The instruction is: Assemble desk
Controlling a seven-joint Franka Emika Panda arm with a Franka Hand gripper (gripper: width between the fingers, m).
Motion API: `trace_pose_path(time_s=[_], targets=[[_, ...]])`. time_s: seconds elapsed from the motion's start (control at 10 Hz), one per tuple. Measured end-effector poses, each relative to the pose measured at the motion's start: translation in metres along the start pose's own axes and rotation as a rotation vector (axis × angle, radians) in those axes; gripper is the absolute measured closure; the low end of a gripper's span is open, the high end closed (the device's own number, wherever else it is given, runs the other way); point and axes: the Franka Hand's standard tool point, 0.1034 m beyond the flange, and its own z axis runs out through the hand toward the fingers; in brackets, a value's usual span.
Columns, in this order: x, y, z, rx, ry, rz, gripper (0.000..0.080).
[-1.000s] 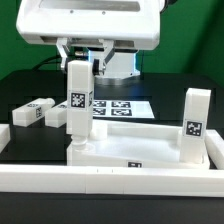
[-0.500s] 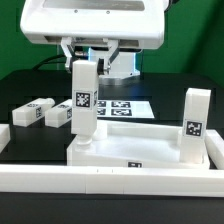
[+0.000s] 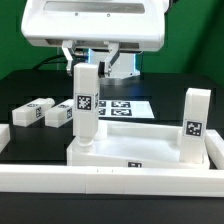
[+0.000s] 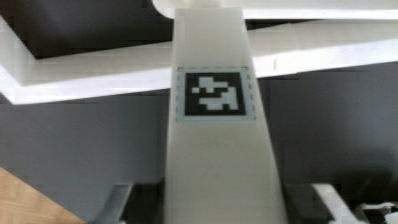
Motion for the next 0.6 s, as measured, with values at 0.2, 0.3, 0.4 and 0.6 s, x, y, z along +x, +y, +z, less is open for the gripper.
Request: trace_pose_path(time_s=[0.2,0.3,0.4,0.6], targets=[[-0.0015,0.0006,-0.0038,0.005,-0.017,0.004,0.0509],[-0.0018,0.0006,-0.0045,0.006,-0.018,0.004,0.0509],[-0.0015,0.0009,-0.0056,0.006,-0.017,0.005,0.0509],[-0.0046,0.0012,-0.0044,0.005,-0.022,0.004,0.0509]])
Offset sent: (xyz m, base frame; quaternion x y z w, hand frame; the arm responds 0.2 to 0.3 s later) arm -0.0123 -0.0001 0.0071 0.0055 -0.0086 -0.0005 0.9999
